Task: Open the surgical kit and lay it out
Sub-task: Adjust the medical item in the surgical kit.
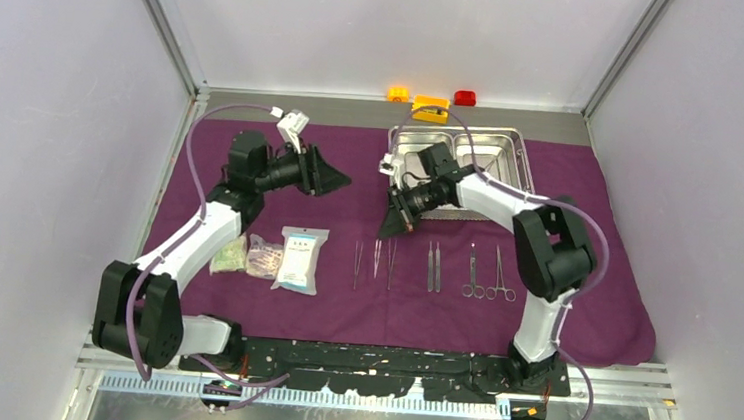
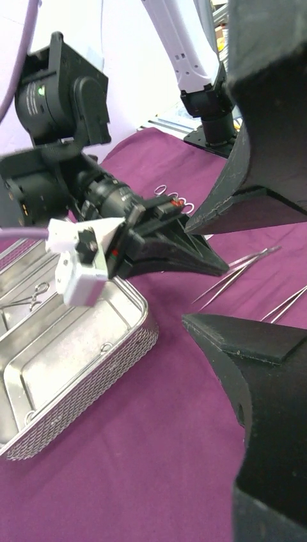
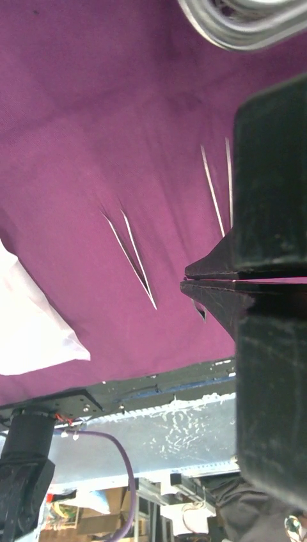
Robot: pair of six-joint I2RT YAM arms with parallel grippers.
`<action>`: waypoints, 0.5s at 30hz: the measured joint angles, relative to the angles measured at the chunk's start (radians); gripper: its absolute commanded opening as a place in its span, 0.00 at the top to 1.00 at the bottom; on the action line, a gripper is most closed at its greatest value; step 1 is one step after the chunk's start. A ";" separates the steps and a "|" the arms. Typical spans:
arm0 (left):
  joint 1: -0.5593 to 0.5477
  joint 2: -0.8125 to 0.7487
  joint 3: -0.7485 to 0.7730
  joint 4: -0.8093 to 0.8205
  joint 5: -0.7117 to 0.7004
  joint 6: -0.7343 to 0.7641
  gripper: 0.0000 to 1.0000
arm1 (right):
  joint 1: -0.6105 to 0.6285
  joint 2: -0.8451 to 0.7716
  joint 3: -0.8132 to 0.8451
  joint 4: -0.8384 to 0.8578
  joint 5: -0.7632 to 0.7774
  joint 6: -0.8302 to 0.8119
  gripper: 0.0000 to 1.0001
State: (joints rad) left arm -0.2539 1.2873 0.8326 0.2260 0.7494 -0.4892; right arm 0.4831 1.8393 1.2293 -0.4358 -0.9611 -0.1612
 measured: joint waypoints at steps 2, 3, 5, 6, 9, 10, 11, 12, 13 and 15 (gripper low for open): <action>0.008 -0.001 0.010 -0.015 -0.001 0.000 0.49 | 0.011 0.054 0.043 -0.016 0.000 -0.026 1.00; 0.009 -0.001 0.014 -0.019 -0.001 0.000 0.49 | 0.016 0.081 0.063 -0.022 0.000 -0.038 1.00; 0.013 -0.001 0.021 -0.022 0.000 0.000 0.49 | 0.024 0.123 0.088 -0.024 0.000 -0.052 1.00; 0.013 -0.001 0.024 -0.023 -0.001 -0.001 0.49 | 0.027 0.144 0.095 -0.026 -0.001 -0.057 0.99; 0.014 -0.001 0.030 -0.026 0.000 -0.003 0.49 | 0.034 0.185 0.105 -0.029 -0.002 -0.066 1.00; 0.014 -0.001 0.030 -0.026 0.000 -0.004 0.49 | 0.035 0.194 0.105 -0.031 -0.002 -0.067 0.99; 0.014 -0.001 0.030 -0.026 0.001 -0.006 0.49 | 0.037 0.201 0.105 -0.032 -0.002 -0.067 0.99; 0.014 -0.001 0.030 -0.026 0.002 -0.008 0.49 | 0.038 0.206 0.105 -0.032 -0.002 -0.068 0.99; 0.014 -0.001 0.030 -0.026 0.003 -0.010 0.49 | 0.039 0.210 0.105 -0.032 -0.002 -0.067 1.00; 0.015 -0.001 0.030 -0.025 0.003 -0.017 0.49 | 0.041 0.211 0.105 -0.032 -0.002 -0.066 1.00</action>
State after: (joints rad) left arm -0.2390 1.2865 0.8627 0.2008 0.7528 -0.5060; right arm 0.5240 2.0499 1.3342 -0.4679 -0.9627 -0.2276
